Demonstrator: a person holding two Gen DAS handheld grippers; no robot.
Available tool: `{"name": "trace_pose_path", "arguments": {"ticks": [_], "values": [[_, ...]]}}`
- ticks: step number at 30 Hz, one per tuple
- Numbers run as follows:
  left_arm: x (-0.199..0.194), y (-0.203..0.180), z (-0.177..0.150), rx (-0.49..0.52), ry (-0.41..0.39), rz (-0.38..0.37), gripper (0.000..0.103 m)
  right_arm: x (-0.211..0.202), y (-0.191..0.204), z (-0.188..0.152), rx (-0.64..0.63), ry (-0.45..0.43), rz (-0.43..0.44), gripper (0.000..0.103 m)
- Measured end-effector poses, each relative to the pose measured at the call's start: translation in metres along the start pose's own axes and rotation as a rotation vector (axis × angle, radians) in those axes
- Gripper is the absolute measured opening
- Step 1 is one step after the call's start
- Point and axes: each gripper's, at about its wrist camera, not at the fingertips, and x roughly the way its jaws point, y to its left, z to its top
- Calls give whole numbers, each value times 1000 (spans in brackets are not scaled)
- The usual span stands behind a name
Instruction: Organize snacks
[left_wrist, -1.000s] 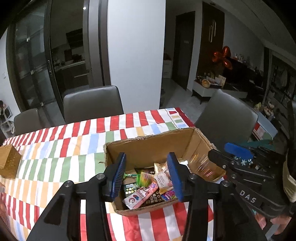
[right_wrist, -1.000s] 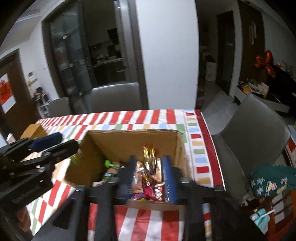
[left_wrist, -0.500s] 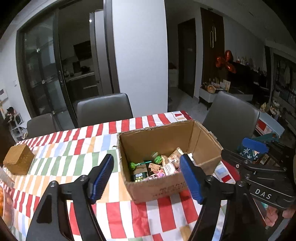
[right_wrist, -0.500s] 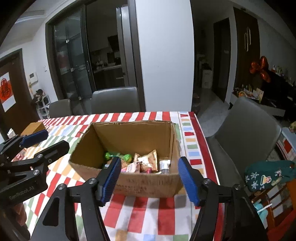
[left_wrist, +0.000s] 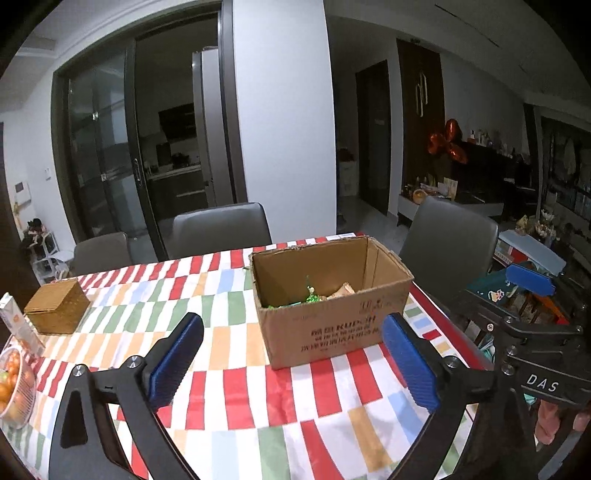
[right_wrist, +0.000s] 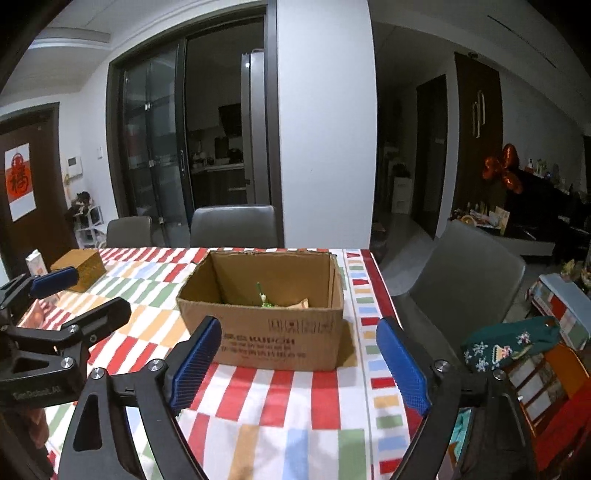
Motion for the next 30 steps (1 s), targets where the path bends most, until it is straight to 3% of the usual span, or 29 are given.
{"name": "trace_pose_path", "arguments": {"ticks": [13, 30], "values": [[-49, 3, -43, -13, -24, 29, 103, -47, 15, -42, -16, -29, -31, 91], [-64, 10, -61, -26, -17, 36, 103, -58, 26, -66, 35, 9, -2, 92]]}}
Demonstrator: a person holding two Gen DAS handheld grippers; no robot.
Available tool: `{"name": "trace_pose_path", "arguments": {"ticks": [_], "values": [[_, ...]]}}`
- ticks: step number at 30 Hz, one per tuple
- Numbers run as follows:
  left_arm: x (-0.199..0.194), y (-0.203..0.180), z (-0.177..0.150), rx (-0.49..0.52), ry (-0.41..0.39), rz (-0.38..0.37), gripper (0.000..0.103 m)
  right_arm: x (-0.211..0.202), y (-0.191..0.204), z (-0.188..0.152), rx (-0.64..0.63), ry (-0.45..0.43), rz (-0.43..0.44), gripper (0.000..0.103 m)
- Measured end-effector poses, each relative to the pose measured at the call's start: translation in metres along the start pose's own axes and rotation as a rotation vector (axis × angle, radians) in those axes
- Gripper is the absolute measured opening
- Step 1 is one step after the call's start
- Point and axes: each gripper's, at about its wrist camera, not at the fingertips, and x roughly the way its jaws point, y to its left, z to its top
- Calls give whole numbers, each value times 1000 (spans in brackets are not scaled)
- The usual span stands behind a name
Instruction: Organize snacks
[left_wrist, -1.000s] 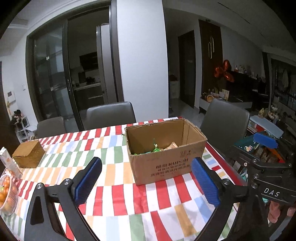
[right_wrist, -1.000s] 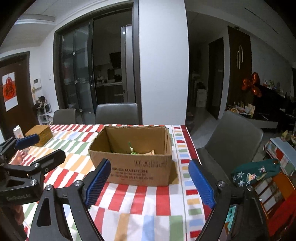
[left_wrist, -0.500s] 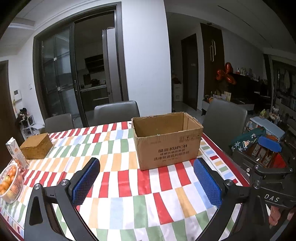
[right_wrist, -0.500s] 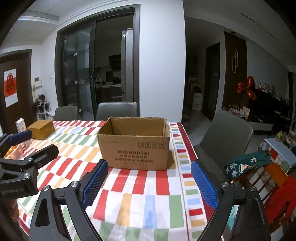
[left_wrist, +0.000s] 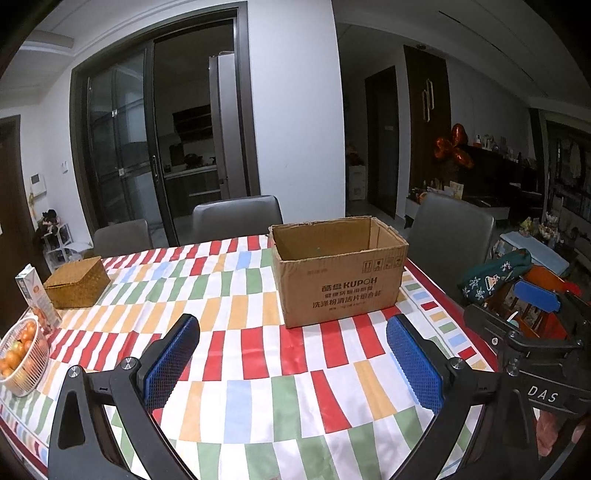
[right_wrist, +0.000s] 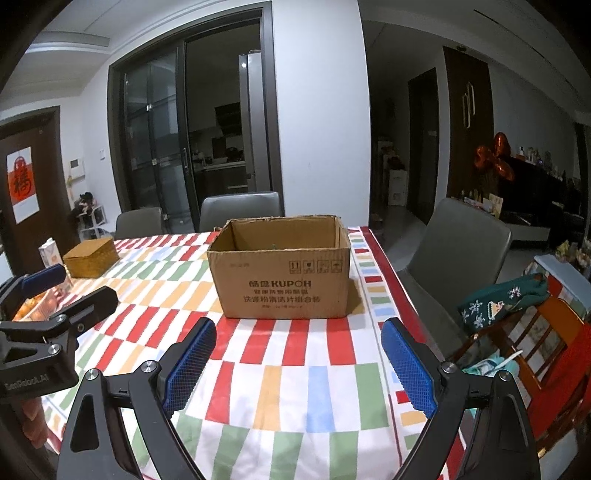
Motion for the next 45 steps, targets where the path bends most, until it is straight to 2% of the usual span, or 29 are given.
{"name": "trace_pose_path", "arguments": {"ticks": [45], "values": [[-4, 12, -2, -18, -2, 21, 103, -3, 13, -5, -14, -6, 5, 92]]}}
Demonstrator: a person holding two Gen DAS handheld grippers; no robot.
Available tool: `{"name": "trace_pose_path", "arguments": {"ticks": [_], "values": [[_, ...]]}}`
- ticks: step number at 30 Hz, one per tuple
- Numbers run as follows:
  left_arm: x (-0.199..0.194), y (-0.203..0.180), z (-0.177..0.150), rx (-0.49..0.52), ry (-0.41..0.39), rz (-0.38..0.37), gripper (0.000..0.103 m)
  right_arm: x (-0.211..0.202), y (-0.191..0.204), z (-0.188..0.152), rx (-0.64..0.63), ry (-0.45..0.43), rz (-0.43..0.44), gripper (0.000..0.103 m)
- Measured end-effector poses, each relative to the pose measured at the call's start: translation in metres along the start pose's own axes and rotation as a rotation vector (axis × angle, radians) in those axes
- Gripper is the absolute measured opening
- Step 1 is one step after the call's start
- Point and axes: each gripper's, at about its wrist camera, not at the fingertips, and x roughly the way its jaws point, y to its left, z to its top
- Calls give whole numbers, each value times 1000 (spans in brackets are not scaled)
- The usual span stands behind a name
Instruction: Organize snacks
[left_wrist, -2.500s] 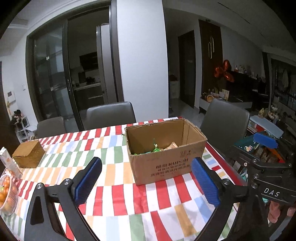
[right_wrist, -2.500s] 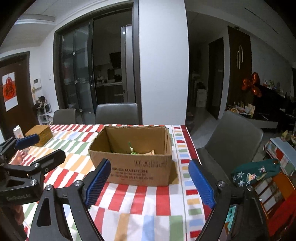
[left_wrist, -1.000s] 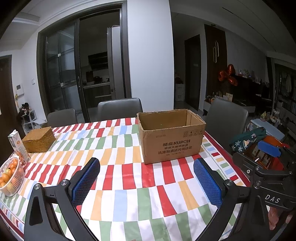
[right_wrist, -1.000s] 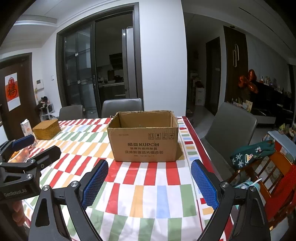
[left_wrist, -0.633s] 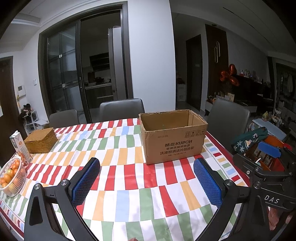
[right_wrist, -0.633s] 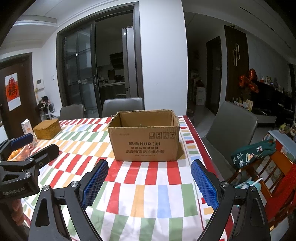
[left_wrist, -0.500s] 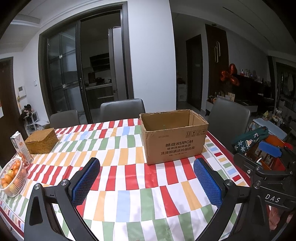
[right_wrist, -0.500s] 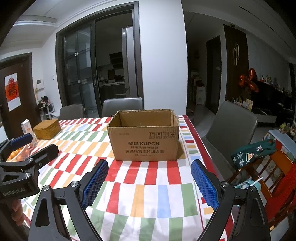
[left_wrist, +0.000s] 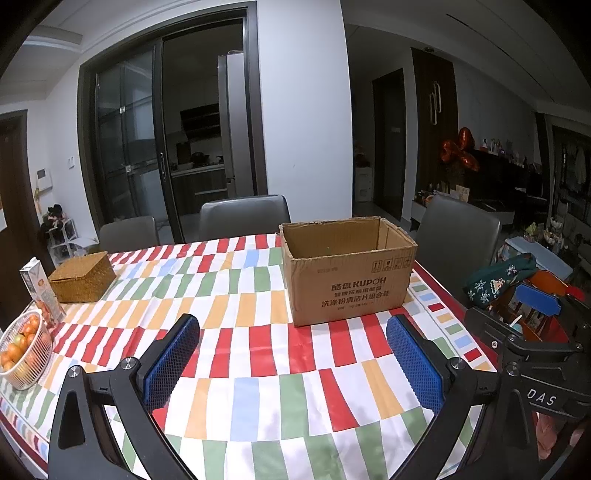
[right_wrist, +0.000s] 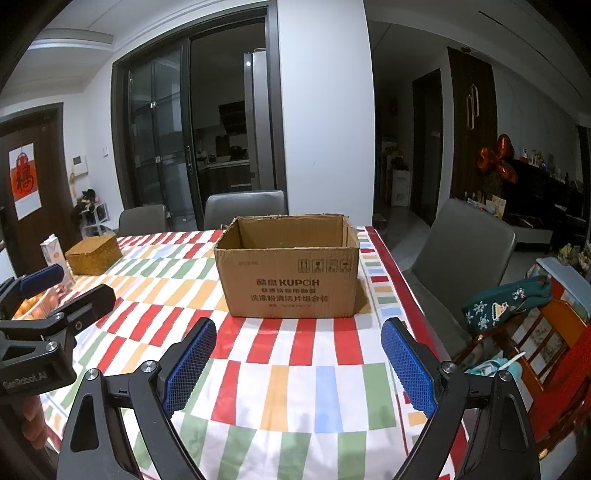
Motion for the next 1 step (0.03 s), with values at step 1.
{"name": "trace_pose_path", "arguments": {"ticks": [1], "values": [[0, 0, 0, -1, 1, 2, 103, 0, 1, -1, -1, 2, 0, 92]]}}
